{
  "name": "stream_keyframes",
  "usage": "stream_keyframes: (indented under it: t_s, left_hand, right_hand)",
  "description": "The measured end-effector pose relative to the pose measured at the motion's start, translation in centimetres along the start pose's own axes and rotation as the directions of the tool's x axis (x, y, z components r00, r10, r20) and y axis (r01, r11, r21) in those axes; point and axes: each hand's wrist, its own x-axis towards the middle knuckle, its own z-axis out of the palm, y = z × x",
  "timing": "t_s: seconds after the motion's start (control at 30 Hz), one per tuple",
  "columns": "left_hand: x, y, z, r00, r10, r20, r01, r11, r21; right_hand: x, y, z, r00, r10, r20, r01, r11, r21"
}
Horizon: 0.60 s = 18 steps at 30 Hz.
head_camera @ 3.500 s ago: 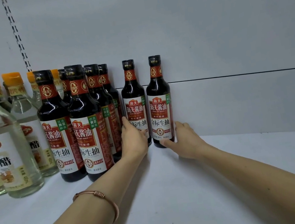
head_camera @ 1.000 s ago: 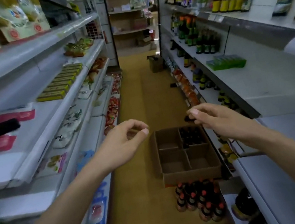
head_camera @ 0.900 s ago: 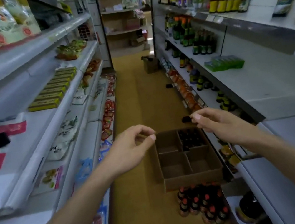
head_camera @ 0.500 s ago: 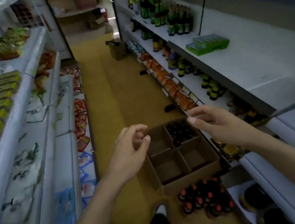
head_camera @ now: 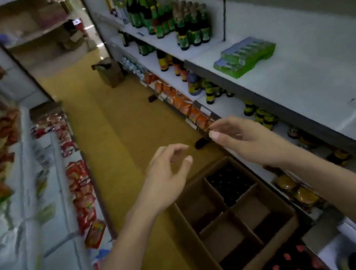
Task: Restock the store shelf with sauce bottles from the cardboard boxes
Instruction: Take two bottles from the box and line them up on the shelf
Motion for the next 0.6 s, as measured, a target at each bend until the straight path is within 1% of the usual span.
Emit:
stream_keyframes:
  t_s: [0.13,0.23,0.3,0.37,0.43,0.5,0.6]
  left_hand:
    - [8.3,0.0,1.2,0.978,0.12,0.169,-0.124,0.992,0.013]
    - [14.7,-0.8,2.4,0.936,0.214,0.28,-0.228,0.974,0.015]
    - [18.9,-2.0,3.6,0.895,0.265,0.358,-0.288,0.958,0.011]
    - [22.9,-4.0,5.0,0.835,0.297,0.464,-0.338,0.941,0.006]
    - [26.2,-5.9,6.4,0.752,0.286,0.593,-0.362,0.932,0.011]
    - [28.5,-7.5,7.9,0.682,0.284,0.674,-0.39,0.921,0.007]
    - [31.1,-8.3,10.8,0.547,0.32,0.773,-0.496,0.868,-0.008]
  right_hand:
    - [3.8,1.7,-2.5,0.986,0.096,-0.139,-0.098,0.995,-0.007]
    - [6.7,4.5,-3.5,0.953,0.193,-0.234,-0.199,0.98,-0.002]
    - [8.7,6.3,-3.2,0.919,0.266,-0.293,-0.273,0.962,0.016]
    - [10.6,8.0,-2.2,0.874,0.347,-0.34,-0.349,0.935,0.057]
    - [11.8,9.0,-0.5,0.805,0.472,-0.359,-0.442,0.881,0.166]
    - [12.5,10.1,1.3,0.756,0.546,-0.362,-0.497,0.838,0.225]
    - [12.5,11.3,3.6,0.639,0.646,-0.417,-0.543,0.763,0.351]
